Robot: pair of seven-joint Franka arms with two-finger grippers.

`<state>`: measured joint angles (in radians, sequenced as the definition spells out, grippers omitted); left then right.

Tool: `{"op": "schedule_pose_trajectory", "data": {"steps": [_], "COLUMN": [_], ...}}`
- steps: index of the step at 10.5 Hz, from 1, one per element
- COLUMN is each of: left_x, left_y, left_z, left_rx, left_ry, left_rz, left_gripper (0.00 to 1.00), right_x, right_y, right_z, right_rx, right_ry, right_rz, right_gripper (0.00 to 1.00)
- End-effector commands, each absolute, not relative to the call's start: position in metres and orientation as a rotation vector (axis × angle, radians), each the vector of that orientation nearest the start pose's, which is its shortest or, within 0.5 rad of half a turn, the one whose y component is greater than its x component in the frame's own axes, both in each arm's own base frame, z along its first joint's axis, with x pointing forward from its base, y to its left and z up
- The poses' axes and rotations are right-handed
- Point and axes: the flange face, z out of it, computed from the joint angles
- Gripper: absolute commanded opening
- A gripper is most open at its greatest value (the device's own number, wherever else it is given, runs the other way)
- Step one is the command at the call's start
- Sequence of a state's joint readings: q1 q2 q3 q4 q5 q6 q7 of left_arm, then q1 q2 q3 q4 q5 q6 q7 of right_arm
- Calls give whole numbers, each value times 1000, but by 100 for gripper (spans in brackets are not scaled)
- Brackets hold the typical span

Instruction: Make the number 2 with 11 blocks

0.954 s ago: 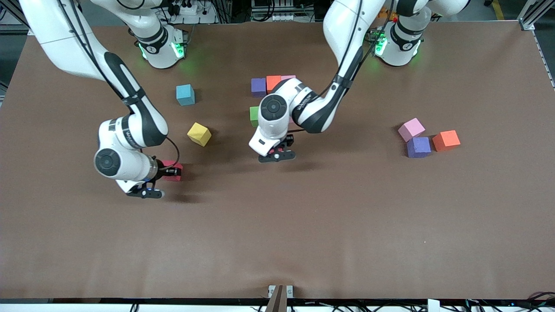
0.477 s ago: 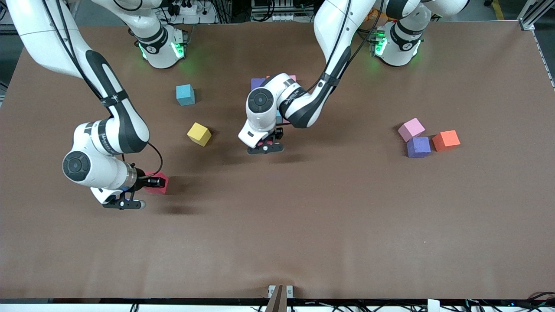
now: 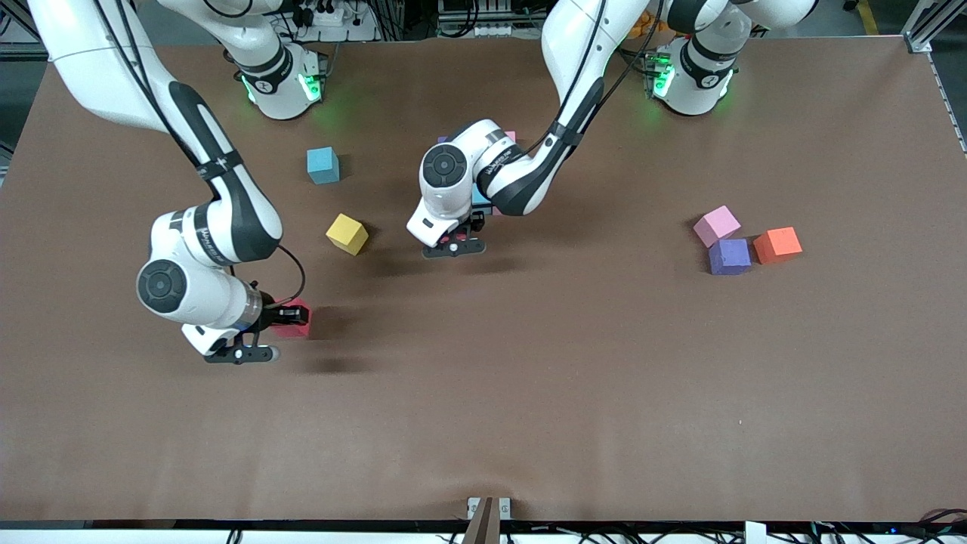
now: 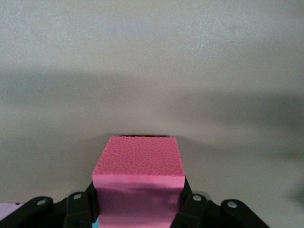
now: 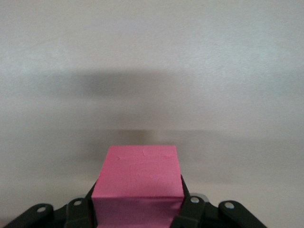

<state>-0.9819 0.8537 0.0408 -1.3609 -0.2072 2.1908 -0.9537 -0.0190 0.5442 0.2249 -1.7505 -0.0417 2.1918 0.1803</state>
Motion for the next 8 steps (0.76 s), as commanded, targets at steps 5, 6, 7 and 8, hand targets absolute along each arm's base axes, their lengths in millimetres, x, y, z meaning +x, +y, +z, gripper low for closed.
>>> {"op": "schedule_pose_trajectory", "data": {"steps": [5,6,7,8], "left_x": [414,414,414,414], "left_y": [-607,-607,-607,-606], "left_z": [196,196,196,196], "left_rx": [-3178,-3178,-3178,-3176], "left_ry": [-200,-200,-201,-202], "left_rz": [239,237,239,243], "left_gripper": [49,50,58,100], "right_x": [641,641,641,641], "right_y": [125,125,125,125], "right_z": [259,259,259,259], "right_rx": [-3064,-3064,-3064,-3064], "right_ry": [-34,-34,-34,-36], "right_rz": [180,180,180,180], "right_gripper": [0,0,0,0]}}
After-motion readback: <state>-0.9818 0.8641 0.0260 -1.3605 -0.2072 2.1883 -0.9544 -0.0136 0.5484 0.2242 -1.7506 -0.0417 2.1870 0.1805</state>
